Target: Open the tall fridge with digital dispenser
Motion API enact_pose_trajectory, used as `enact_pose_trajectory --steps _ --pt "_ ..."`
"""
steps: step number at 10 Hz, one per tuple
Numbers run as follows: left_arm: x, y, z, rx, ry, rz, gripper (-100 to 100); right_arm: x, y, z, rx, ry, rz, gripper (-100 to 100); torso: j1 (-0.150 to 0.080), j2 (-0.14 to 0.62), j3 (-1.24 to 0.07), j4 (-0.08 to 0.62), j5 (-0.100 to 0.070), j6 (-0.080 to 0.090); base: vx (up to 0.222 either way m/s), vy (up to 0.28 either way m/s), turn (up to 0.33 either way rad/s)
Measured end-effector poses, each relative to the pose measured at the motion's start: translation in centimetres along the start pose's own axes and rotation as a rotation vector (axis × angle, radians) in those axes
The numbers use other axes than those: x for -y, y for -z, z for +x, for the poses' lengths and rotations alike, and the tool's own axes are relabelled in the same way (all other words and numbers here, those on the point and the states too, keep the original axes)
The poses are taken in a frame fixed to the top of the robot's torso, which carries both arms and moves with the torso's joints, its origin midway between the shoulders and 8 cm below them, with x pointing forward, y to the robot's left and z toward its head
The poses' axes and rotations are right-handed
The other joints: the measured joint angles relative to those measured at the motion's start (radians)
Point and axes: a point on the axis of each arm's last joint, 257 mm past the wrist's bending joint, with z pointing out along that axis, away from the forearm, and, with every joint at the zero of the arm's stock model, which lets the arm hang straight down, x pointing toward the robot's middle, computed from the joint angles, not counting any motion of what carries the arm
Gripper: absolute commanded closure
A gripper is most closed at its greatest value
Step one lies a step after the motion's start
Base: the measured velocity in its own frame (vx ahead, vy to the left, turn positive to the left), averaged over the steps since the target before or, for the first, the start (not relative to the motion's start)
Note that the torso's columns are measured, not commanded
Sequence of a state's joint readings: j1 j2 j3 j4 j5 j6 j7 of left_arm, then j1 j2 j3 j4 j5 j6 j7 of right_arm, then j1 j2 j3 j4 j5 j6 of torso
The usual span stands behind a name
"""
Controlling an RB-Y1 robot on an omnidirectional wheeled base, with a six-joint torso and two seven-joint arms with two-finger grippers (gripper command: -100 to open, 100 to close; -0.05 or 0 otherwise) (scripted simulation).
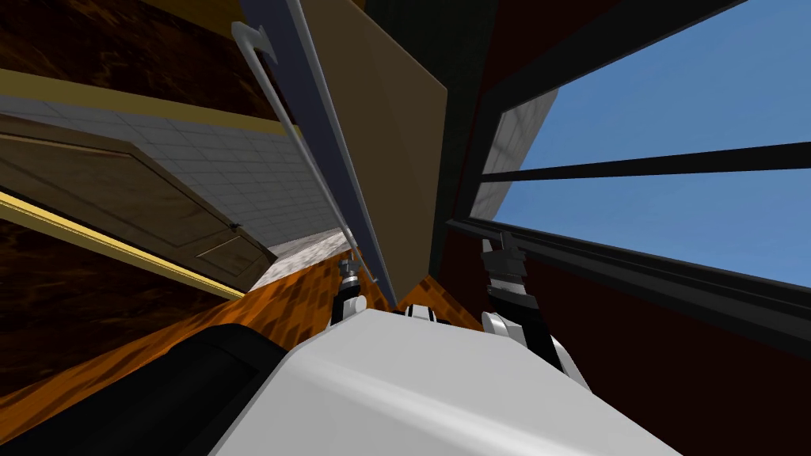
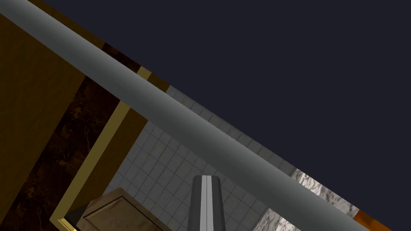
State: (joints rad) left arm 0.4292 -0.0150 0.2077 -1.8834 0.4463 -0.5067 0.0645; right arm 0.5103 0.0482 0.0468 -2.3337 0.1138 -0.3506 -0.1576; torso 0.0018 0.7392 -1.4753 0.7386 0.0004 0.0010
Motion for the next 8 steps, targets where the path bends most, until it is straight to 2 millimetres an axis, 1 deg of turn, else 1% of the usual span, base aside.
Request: enact_pose_trajectory --steps 2,4,8 --pt "0.5 -0.7 0.1 -0.038 -0.031 0.001 -100 0.0 0.0 0.0 0.0 0.0 0.0 0 -0.001 -0.003 -0.002 -0.002 0.0 0.001 -0.007 0.005 0.026" --pt "1.4 -1.2 0.2 -0.073 -0.062 0.011 -100 0.0 0.0 0.0 0.0 0.0 0.0 0 -0.002 -0.013 -0.007 -0.007 0.004 0.007 -0.013 0.002 -0.008" --pt "1.3 -2.0 0.4 -0.128 -0.112 -0.02 -100 0.0 0.0 0.0 0.0 0.0 0.0 0 -0.005 -0.014 -0.008 -0.005 0.001 0.009 -0.002 -0.016 -0.002"
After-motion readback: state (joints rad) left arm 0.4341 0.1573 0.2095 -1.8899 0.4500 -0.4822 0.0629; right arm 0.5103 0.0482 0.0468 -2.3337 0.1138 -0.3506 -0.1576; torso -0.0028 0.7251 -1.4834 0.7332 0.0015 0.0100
